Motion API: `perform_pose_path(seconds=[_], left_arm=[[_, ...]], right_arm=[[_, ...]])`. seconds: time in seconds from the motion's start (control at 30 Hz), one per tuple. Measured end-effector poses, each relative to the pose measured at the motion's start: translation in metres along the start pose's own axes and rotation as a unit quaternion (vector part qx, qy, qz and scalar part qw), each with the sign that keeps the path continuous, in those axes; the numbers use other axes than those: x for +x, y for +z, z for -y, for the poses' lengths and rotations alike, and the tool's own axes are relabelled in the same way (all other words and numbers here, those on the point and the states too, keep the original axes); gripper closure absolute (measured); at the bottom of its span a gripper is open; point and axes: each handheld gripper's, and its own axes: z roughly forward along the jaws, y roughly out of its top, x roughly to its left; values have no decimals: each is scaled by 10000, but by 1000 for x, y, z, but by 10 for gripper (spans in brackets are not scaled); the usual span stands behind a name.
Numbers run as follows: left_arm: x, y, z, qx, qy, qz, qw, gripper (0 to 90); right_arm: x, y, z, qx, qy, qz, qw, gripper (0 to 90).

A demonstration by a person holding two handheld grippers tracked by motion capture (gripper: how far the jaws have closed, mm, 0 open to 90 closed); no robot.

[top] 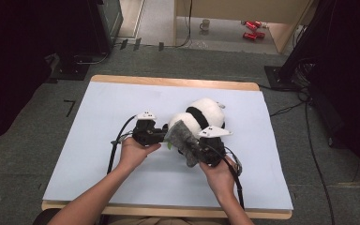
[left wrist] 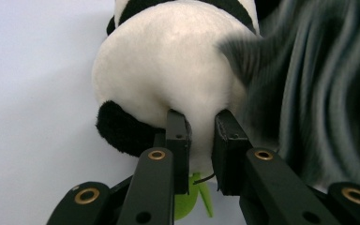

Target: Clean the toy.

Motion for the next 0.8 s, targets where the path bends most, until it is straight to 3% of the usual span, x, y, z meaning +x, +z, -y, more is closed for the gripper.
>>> perform_pose_path(seconds=[0.1, 0.23, 0.53, 0.8], left_arm=[[-2, 1, 0, -8, -17, 47, 10000, 792], [-5, 1, 0, 0, -60, 41, 10000, 792], [-3, 1, 1, 71, -146, 41, 9999, 795], [-1, 1, 1, 76, -226, 47, 9997, 795]], right_arm=[[-3, -5, -3, -165, 122, 35, 9998, 777], [3, 8, 0, 32, 110, -24, 9999, 777], [21, 32, 13, 304, -172, -139, 9993, 781], [22, 46, 28, 393, -303, -218, 9985, 781]])
